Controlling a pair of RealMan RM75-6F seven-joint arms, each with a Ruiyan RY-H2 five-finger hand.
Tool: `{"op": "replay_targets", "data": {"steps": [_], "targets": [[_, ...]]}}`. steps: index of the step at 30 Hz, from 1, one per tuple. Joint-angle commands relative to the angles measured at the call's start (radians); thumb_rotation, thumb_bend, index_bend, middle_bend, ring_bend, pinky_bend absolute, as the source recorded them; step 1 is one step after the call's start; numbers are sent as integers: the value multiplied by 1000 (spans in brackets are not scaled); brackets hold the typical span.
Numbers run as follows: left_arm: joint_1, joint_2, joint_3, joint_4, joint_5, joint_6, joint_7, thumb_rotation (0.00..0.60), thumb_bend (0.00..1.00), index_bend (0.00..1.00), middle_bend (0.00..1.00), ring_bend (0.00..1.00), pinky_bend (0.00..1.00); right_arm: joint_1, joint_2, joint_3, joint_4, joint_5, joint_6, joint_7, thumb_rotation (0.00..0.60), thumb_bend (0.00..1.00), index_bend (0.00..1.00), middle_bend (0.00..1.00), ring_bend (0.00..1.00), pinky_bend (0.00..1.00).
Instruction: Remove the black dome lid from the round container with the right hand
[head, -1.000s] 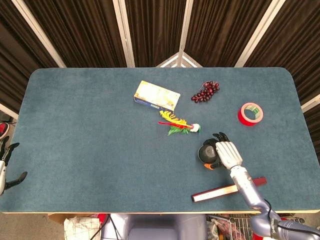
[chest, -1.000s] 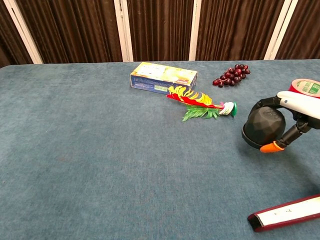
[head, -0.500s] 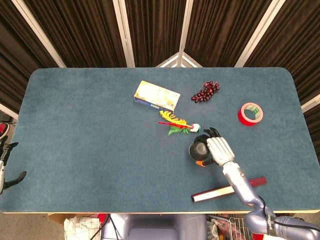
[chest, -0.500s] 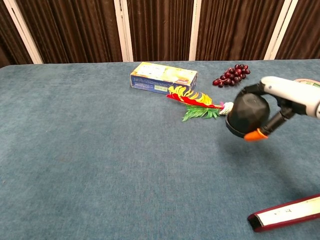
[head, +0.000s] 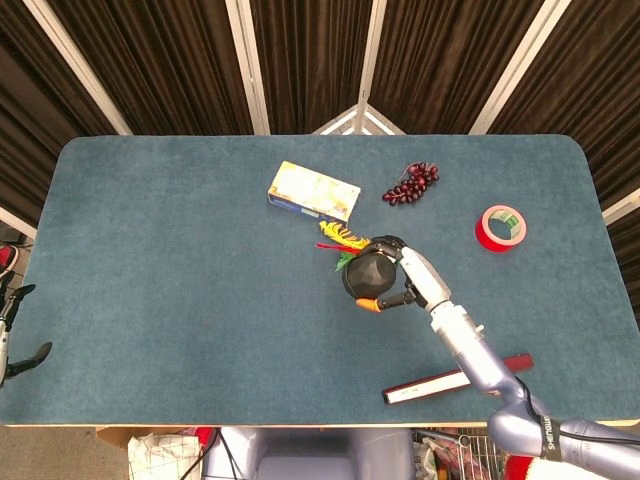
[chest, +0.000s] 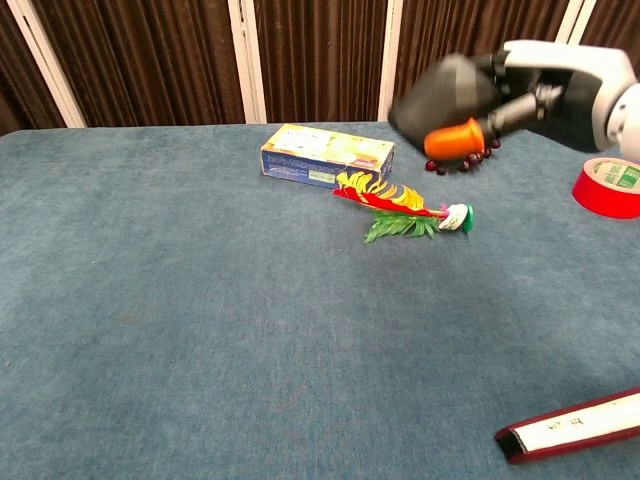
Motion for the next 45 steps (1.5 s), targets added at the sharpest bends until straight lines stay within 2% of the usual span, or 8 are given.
{"op": "replay_targets", "data": {"steps": [1,4,13,22,25,30,41,45], "targets": [[0,0,1,0,1,0,1,600,307,185,0,0,88,-2,66,20,-10,-125,-53,233,600,140,409,446,150,0],[0,-1,2,0,3,0,4,600,307,185,0,0,88,0,49,-13,58,-168,2,84,600,140,412,449,152,0],[-2,-7,1,0,-1,-2,17,600,307,185,0,0,88,-14,-59,-68,183,-141,211,-676,600,140,412,450,155,0],[0,-6,2,-1,0,1,16,600,307,186,0,0,88,-22,-85,-94,253,-98,292,-971,600,139,412,450,155,0],[-1,-7,2,-1,0,0,18,600,307,186,0,0,88,-27,-83,-92,234,-67,284,-940,600,139,412,450,155,0],[-2,-9,2,-1,0,0,23,600,307,186,0,0,88,-39,-13,-51,50,65,114,-549,600,139,412,450,155,0],[-1,-8,2,-1,0,0,20,600,307,186,0,0,88,-30,117,-6,-67,15,-128,40,600,139,412,453,157,0],[0,-6,3,-2,1,1,17,600,307,186,0,0,88,-29,109,-30,3,-65,-69,-35,600,138,412,454,157,0]]}}
